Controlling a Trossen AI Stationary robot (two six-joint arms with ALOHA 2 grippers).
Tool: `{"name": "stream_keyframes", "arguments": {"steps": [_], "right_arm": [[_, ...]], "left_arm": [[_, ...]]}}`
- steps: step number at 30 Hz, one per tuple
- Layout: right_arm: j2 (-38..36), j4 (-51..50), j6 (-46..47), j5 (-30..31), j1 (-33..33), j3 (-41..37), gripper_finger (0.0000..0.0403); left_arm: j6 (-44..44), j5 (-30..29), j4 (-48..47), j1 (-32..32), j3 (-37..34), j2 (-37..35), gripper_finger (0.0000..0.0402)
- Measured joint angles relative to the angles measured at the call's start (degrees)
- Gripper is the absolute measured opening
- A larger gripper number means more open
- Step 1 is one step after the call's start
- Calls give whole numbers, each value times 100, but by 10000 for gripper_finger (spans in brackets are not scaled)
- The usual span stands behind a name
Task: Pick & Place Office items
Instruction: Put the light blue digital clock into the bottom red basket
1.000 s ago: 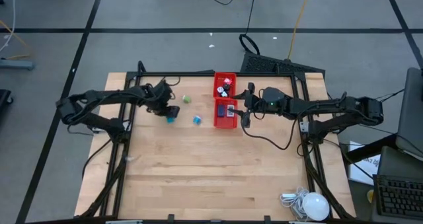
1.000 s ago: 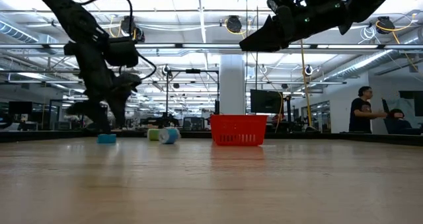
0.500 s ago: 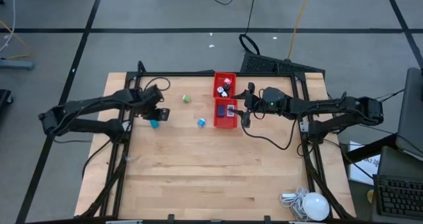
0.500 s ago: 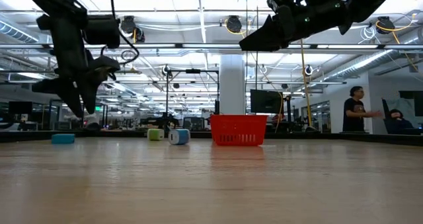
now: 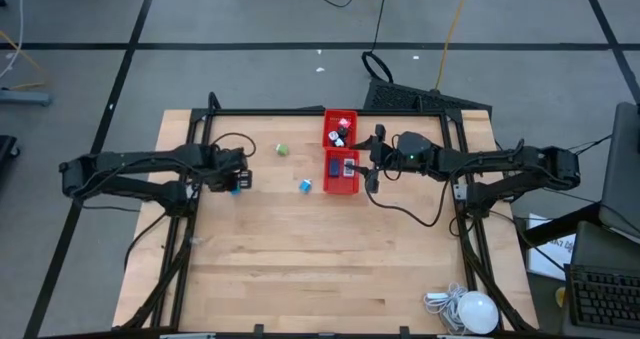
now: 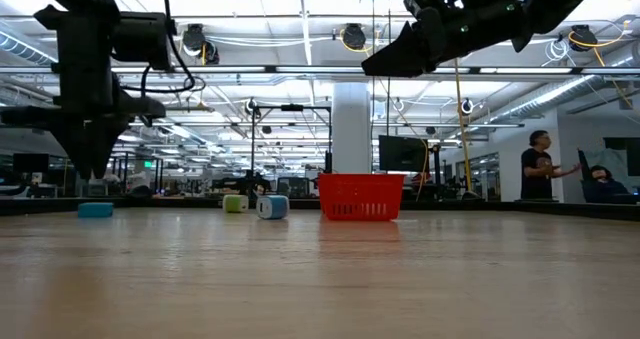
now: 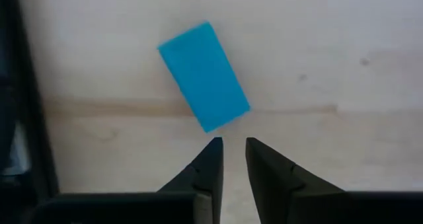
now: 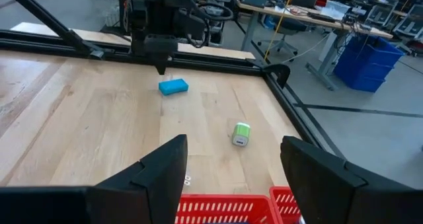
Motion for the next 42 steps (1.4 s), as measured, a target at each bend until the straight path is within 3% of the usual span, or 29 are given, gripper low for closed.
{"name": "stream_keyframes", "arguments": {"steps": [9,12,16,23,29,35,42], "right_arm": [[0,-51,39,0,0,0,232],[0,-211,42,0,0,0,232],[0,-284,42,2,0,0,235],[0,-278,31,2,0,0,232],[0,-275,39,2,0,0,233],[0,-366,39,2,0,0,230],[0,-319,41,2,0,0,228]], "left_arm": [[9,-295,90,-6,4,520,14],[127,-398,146,-6,4,730,16],[201,-379,82,-6,4,934,61],[-70,-106,77,-3,4,978,201],[-584,-693,218,-1,7,1033,292],[-437,-568,1173,-6,-106,1397,335],[-495,-402,462,1,-108,1684,340]]}}
